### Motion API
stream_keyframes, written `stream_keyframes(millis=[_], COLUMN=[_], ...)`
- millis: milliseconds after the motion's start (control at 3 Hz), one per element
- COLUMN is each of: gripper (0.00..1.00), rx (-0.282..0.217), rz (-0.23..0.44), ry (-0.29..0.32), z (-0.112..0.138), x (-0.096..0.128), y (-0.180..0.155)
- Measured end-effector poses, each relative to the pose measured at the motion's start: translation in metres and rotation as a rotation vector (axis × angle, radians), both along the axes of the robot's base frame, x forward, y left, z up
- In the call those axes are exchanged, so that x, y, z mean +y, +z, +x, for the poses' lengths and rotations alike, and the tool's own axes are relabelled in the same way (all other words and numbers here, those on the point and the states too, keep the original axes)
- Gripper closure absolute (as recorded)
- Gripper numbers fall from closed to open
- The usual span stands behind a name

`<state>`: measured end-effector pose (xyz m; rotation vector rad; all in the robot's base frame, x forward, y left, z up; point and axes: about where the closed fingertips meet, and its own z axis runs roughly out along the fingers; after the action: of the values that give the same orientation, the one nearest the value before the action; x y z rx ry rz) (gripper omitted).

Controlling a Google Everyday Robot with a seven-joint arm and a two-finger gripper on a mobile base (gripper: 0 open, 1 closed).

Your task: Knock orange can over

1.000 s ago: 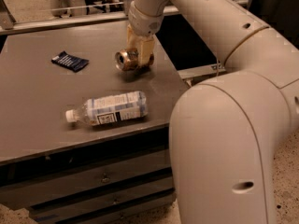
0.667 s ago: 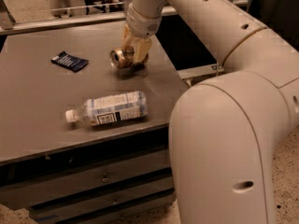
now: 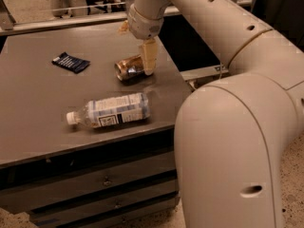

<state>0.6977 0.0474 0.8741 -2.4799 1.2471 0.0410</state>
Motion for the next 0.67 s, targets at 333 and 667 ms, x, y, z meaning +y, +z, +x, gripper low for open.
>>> stream_keyframes(millis=[333, 667], gripper=[0.00, 0.00], rx=[0.010, 0.021], rz=[0.021, 0.089], ry=[-0.006, -0.048], z=[-0.0003, 0.0024], x=[-0.0012, -0.0092], y=[-0.0009, 0.0014])
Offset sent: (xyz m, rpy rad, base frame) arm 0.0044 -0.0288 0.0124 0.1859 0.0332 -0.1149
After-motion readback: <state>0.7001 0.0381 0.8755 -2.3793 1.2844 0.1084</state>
